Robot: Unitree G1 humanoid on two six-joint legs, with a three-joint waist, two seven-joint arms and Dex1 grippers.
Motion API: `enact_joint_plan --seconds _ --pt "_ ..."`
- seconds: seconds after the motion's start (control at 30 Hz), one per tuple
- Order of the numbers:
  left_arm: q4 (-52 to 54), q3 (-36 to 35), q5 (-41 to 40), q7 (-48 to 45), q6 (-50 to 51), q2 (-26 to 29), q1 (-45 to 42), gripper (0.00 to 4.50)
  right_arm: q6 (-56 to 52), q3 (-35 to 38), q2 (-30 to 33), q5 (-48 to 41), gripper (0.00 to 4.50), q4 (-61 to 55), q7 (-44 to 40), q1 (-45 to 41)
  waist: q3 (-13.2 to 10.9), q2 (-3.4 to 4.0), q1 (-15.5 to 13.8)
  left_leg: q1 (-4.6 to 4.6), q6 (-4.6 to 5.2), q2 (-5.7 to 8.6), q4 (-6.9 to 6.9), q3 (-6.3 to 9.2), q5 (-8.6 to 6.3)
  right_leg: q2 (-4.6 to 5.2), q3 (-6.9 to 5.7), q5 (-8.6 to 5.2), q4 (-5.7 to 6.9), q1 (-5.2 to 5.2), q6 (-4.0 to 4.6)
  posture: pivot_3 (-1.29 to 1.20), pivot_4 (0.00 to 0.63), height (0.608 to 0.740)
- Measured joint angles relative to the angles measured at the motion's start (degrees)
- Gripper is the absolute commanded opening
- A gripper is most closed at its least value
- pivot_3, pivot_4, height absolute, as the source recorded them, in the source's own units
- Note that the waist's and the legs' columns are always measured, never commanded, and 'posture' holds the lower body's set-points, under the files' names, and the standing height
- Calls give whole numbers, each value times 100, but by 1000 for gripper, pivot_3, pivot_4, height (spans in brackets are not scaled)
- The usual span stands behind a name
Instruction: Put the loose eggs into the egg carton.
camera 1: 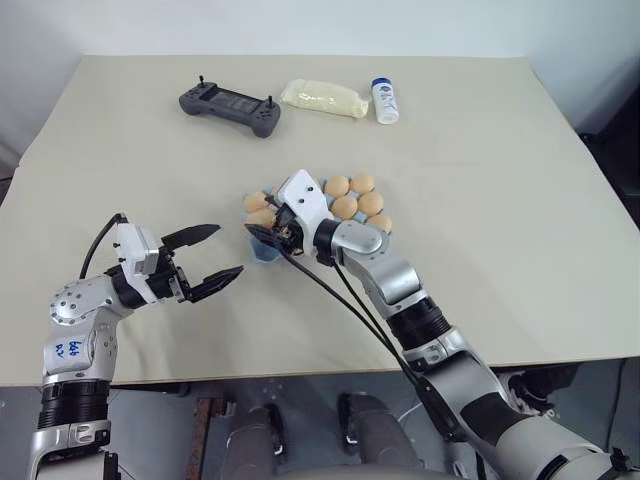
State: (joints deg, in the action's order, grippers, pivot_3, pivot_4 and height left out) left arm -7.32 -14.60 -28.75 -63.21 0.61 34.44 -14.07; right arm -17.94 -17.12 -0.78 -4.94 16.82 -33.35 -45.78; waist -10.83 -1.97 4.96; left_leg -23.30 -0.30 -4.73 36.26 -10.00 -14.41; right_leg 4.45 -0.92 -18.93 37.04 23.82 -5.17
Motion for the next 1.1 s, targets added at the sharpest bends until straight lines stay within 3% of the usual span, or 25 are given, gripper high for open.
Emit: enact_joint_plan --seconds 0.43,0.53,0.8,0.93,1.1 --pt "3 1 0 172 58 -23 38 4500 -526 225 225 -455 4483 -933 -365 156 0 0 -14 0 1 2 2 0 0 8 -10 -1 -2 -1 2 0 150 740" --pt "15 3 1 416 380 9 24 4500 -678 552 694 -782 4483 -1366 -643 191 0 0 -29 -1 5 3 1 1 -2 10 -13 -1 -6 -2 2 0 150 740" --pt "32 -1 -1 1105 1590 224 -407 4500 -450 1569 3082 -1451 4483 -1812 -2332 1159 -1 0 -177 0 10 4 1 0 -11 8 -24 -1 -24 -8 2 0 150 740" --pt "20 16 -4 1057 1545 161 -589 4500 -326 1914 3657 -1662 4483 -1523 -2891 1402 -1 0 -152 9 7 3 4 -18 -9 2 -14 -2 -22 -8 3 0 150 740" --pt "-20 191 19 882 1423 82 -592 4500 -292 2209 3926 -1735 4483 -1174 -3103 1713 -1 0 -170 11 8 2 18 -16 -5 7 -14 -3 -14 -10 6 0 150 740"
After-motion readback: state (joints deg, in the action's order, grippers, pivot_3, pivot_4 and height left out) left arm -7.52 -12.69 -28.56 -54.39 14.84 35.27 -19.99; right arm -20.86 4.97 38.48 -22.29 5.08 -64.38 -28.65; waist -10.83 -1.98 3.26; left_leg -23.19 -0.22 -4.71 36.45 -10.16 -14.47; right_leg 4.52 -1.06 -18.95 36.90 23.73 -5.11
